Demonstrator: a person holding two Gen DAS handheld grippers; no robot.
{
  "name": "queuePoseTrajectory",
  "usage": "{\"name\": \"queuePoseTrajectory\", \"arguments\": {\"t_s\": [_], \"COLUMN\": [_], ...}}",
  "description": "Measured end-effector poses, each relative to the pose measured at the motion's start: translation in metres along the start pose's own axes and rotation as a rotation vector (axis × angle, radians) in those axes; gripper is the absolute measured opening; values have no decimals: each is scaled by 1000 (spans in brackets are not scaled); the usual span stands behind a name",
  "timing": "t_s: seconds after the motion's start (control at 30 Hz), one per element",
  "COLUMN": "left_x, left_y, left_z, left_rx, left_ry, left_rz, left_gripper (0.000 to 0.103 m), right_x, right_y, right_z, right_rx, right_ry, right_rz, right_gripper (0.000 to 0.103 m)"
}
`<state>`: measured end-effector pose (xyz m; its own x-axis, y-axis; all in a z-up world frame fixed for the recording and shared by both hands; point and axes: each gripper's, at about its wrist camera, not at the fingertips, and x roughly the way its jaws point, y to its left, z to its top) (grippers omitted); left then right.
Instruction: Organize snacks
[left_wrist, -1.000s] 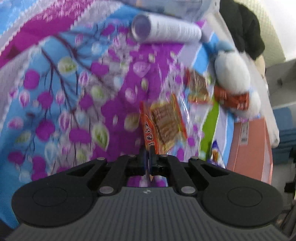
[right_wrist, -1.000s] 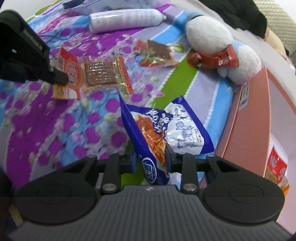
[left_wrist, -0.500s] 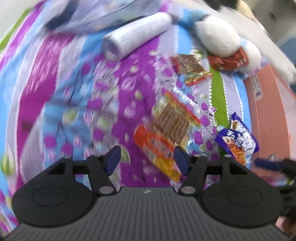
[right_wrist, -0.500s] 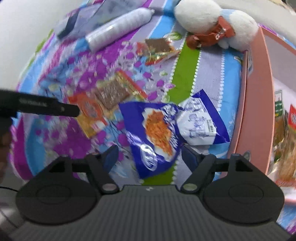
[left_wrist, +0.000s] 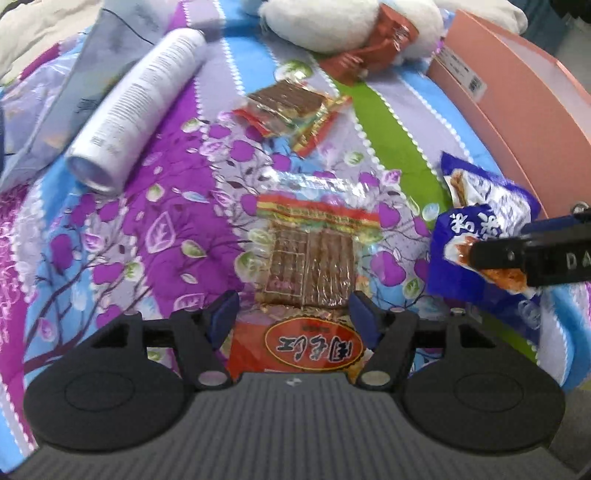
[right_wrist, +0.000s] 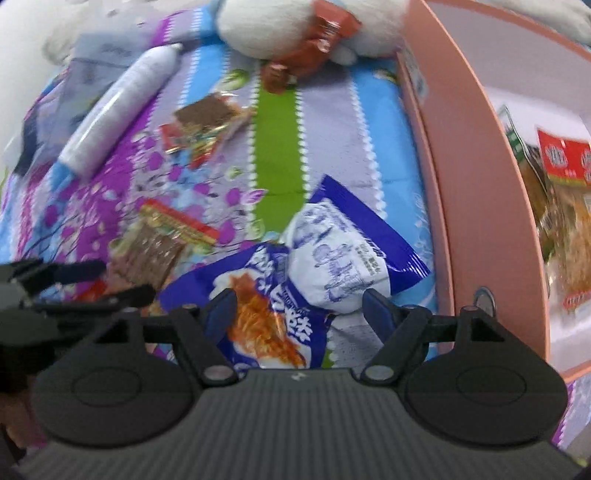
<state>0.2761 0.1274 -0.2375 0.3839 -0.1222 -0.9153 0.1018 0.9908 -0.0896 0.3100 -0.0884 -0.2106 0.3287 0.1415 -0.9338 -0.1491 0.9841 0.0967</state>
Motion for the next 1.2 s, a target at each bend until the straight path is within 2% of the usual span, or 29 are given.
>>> {"name": "queuePoseTrajectory", "arguments": {"t_s": [0.1,0.3,0.4,0.53,0.7,0.8,1.0,1.07,1.2], "left_x": [7,11,12,12,9,5,-3,-5,-8], "left_y": [-3,-3,-6,-12,-15,-15,1,5,8], "left_z": [-1,0,-1,-5,-13,-17,-30,-35,-51], "left_rx": [2,-1,-1,-2,-12,-27,-151,-193,-254], "left_ry": [-3,-12,-28,-54,-92,-122,-177,-194,-260], "left_rz": [0,-2,9,35,47,54,30,15,-14], "left_gripper": [71,72,71,70,66,60,37,27,11], "right_x": [11,28,28,22,18,14,6,6,5], "right_y": [-5,-14,-13,-12,-16,-16,-18,-19,-21], "right_z": [0,-2,-1,-3,-11,-14,-22,-26,-35], "right_rx": [24,56,25,-22,-69,-89,-121,-133,-162], "right_ry": [35,83,63,24,-38,-67,-103,-113,-159], "right_rz": [-17,15,27,41,58,62,68,76,86], "right_gripper": [78,78,77,66,60,56,55,55,54]}}
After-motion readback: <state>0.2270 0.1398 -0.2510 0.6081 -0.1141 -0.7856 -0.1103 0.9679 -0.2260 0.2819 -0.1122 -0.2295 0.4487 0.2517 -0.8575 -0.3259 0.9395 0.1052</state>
